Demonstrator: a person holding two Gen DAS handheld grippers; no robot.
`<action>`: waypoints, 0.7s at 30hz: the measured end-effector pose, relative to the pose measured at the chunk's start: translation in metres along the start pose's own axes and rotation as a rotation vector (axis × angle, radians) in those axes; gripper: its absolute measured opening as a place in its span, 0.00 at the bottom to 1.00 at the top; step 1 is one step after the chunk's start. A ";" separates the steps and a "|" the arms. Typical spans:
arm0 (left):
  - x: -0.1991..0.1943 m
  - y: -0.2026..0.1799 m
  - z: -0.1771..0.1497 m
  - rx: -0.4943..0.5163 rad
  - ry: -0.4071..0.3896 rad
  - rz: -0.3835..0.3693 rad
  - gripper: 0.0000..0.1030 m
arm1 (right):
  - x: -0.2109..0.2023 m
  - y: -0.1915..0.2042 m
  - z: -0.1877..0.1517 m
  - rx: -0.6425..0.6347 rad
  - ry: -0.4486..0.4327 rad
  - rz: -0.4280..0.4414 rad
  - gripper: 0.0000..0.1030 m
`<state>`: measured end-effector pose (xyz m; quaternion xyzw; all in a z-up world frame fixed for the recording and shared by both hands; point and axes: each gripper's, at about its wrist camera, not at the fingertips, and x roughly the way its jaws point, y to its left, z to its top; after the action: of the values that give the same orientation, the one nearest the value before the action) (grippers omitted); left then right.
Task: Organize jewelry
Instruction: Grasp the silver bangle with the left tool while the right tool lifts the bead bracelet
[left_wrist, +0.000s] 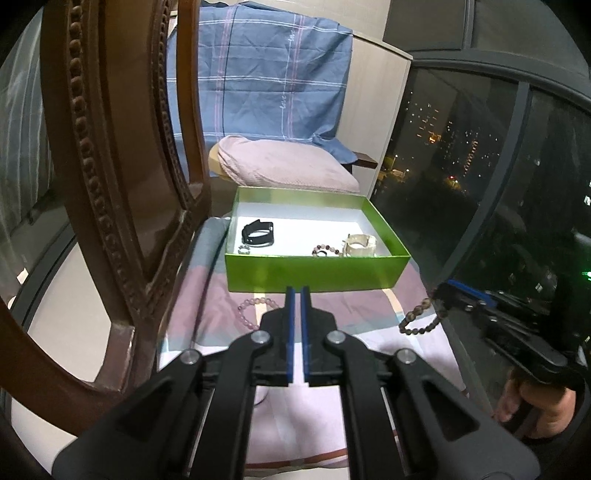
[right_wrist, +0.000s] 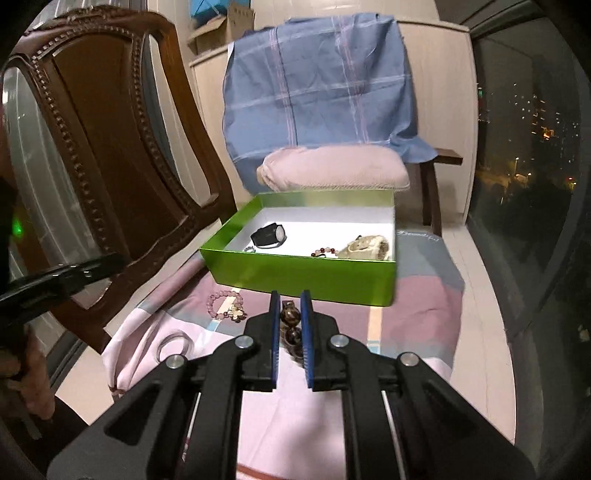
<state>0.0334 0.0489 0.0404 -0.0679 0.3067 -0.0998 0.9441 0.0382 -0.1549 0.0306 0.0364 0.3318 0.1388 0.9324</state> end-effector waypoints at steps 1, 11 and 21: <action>0.000 0.000 -0.001 -0.001 0.000 0.004 0.03 | -0.004 -0.001 -0.002 -0.001 -0.004 0.004 0.10; 0.034 0.018 -0.023 0.012 0.178 0.093 0.47 | 0.012 -0.021 -0.008 0.025 0.044 0.005 0.11; 0.082 0.013 -0.072 0.140 0.425 0.159 0.07 | 0.014 -0.012 -0.008 0.014 0.060 0.039 0.11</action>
<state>0.0575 0.0373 -0.0667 0.0444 0.4953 -0.0582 0.8656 0.0464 -0.1625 0.0140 0.0450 0.3599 0.1556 0.9188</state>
